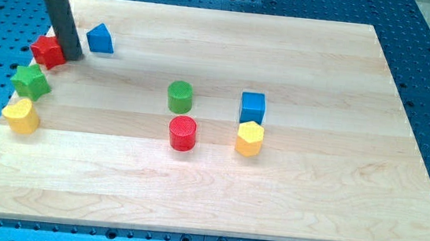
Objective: Push the red star and triangle towards the left side of the board
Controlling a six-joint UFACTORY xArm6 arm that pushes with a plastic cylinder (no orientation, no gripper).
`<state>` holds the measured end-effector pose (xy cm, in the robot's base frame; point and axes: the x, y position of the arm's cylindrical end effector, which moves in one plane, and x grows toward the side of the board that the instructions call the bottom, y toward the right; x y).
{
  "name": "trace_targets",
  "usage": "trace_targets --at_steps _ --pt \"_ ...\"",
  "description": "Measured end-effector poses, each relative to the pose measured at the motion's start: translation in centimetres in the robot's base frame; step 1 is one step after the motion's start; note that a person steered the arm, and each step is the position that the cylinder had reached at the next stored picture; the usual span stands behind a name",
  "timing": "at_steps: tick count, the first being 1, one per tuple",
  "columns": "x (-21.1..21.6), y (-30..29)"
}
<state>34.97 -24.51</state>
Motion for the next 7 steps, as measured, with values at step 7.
trace_targets --at_steps 7 --pt "-5.8 2.9"
